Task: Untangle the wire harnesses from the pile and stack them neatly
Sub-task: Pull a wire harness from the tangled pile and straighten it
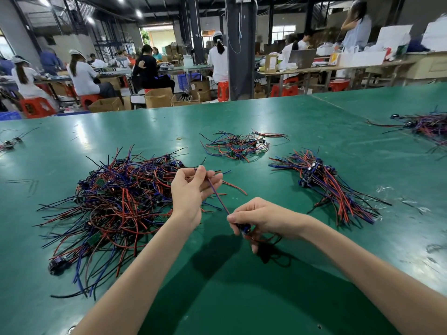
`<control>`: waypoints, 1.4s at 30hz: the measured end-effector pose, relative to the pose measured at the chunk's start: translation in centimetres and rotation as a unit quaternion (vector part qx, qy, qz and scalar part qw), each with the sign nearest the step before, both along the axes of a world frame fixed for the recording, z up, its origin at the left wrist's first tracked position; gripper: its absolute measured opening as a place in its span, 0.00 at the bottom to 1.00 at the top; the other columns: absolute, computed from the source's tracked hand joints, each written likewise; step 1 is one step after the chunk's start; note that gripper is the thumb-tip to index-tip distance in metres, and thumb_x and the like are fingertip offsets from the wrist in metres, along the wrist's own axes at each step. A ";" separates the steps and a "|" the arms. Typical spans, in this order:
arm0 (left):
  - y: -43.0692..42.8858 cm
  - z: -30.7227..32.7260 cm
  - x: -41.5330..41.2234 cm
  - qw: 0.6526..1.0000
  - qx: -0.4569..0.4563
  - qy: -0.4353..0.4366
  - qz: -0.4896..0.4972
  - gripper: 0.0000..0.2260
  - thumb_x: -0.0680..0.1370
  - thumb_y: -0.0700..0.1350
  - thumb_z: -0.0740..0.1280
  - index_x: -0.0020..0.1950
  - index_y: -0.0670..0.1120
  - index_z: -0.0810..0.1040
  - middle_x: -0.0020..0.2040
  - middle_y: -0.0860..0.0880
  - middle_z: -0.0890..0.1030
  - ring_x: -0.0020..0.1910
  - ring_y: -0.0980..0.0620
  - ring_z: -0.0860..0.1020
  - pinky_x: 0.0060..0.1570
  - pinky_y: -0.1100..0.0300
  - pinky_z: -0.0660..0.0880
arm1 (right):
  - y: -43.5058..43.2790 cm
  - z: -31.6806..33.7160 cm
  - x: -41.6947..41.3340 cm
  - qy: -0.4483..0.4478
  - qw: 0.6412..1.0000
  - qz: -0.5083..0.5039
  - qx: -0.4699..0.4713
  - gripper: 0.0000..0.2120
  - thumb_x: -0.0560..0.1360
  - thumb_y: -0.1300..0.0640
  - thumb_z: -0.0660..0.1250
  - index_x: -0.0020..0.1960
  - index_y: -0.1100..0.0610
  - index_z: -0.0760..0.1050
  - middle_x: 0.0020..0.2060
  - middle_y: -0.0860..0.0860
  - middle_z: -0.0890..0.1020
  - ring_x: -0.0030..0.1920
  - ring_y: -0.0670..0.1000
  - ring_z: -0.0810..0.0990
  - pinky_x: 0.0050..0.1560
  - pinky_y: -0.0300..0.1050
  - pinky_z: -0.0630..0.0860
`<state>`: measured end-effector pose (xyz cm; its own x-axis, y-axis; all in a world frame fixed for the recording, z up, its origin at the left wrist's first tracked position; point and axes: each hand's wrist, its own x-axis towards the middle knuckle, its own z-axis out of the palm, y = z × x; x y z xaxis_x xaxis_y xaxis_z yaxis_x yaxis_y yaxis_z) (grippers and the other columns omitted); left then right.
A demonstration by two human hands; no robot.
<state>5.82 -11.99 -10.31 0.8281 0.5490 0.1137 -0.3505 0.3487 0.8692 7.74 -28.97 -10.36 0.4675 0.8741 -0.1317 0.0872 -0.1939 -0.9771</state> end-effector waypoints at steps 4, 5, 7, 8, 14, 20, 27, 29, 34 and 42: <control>0.1 0.7 0.0 0.989 -0.140 -0.009 -0.041 0.06 0.81 0.36 0.58 0.45 0.42 0.65 0.36 0.41 0.77 0.33 0.46 0.83 0.34 0.55 0.81 | 0.2 -0.2 0.2 0.059 0.998 -0.014 0.004 0.15 0.81 0.54 0.57 0.36 0.58 0.68 0.27 0.50 0.71 0.23 0.49 0.69 0.27 0.43 0.77; 0.3 0.8 0.0 0.987 -0.158 -0.008 -0.042 0.06 0.81 0.36 0.59 0.45 0.42 0.65 0.36 0.42 0.75 0.30 0.48 0.82 0.33 0.56 0.81 | 0.2 -0.4 0.2 0.073 0.997 -0.018 0.010 0.15 0.81 0.54 0.57 0.37 0.57 0.66 0.27 0.51 0.70 0.23 0.50 0.68 0.27 0.43 0.76; 0.6 0.9 0.0 0.983 -0.177 0.001 -0.044 0.06 0.81 0.37 0.59 0.44 0.42 0.66 0.36 0.44 0.73 0.27 0.52 0.78 0.32 0.58 0.80 | 0.2 -0.5 0.2 0.083 0.996 -0.030 0.025 0.14 0.81 0.55 0.56 0.37 0.57 0.64 0.27 0.52 0.70 0.24 0.51 0.67 0.26 0.43 0.75; 0.7 0.9 0.0 0.982 -0.181 0.007 -0.046 0.06 0.81 0.37 0.60 0.44 0.42 0.66 0.36 0.45 0.73 0.27 0.53 0.76 0.31 0.60 0.80 | 0.3 -0.5 0.2 0.083 0.995 -0.037 0.032 0.14 0.81 0.57 0.56 0.37 0.57 0.64 0.27 0.52 0.69 0.24 0.50 0.67 0.25 0.42 0.75; 1.0 0.8 0.0 0.983 -0.173 0.023 -0.056 0.07 0.80 0.39 0.61 0.43 0.43 0.67 0.34 0.47 0.74 0.27 0.54 0.74 0.29 0.63 0.77 | 0.3 -0.5 0.6 0.065 0.992 -0.103 0.046 0.14 0.78 0.62 0.57 0.34 0.61 0.72 0.23 0.52 0.71 0.21 0.49 0.68 0.23 0.40 0.73; 1.3 0.5 0.0 0.980 -0.177 0.037 -0.079 0.07 0.80 0.40 0.61 0.42 0.44 0.68 0.30 0.49 0.78 0.26 0.55 0.76 0.31 0.63 0.78 | 0.3 -0.7 1.2 0.048 0.985 -0.156 0.050 0.14 0.76 0.63 0.58 0.33 0.62 0.73 0.22 0.54 0.70 0.20 0.50 0.67 0.22 0.40 0.72; 0.8 0.5 0.0 0.979 -0.150 0.092 -0.107 0.07 0.80 0.40 0.62 0.41 0.44 0.68 0.28 0.49 0.79 0.22 0.54 0.74 0.26 0.64 0.76 | 0.3 -0.9 2.6 0.097 0.965 -0.214 0.119 0.15 0.79 0.61 0.54 0.34 0.59 0.66 0.23 0.51 0.69 0.21 0.49 0.66 0.21 0.39 0.70; 0.6 0.4 -0.1 0.974 -0.123 0.132 -0.135 0.07 0.79 0.40 0.63 0.41 0.44 0.69 0.28 0.49 0.79 0.22 0.55 0.74 0.25 0.65 0.76 | 0.2 -1.1 2.9 0.093 0.962 -0.226 0.124 0.15 0.79 0.60 0.54 0.34 0.59 0.66 0.23 0.51 0.69 0.20 0.48 0.66 0.21 0.39 0.70; 0.7 0.6 -0.1 0.975 -0.098 0.133 -0.149 0.08 0.78 0.40 0.64 0.40 0.44 0.69 0.30 0.49 0.79 0.23 0.55 0.74 0.27 0.64 0.76 | -0.2 -1.2 3.3 0.075 0.963 -0.231 0.114 0.15 0.79 0.60 0.55 0.33 0.59 0.67 0.23 0.51 0.70 0.21 0.49 0.67 0.22 0.39 0.70; -0.7 0.6 -0.5 0.976 -0.037 0.136 -0.167 0.08 0.78 0.37 0.63 0.40 0.42 0.68 0.29 0.47 0.80 0.22 0.57 0.74 0.26 0.65 0.77 | -0.5 -0.9 3.2 0.062 0.955 -0.259 0.130 0.16 0.78 0.61 0.57 0.31 0.59 0.68 0.22 0.51 0.69 0.20 0.49 0.65 0.21 0.38 0.68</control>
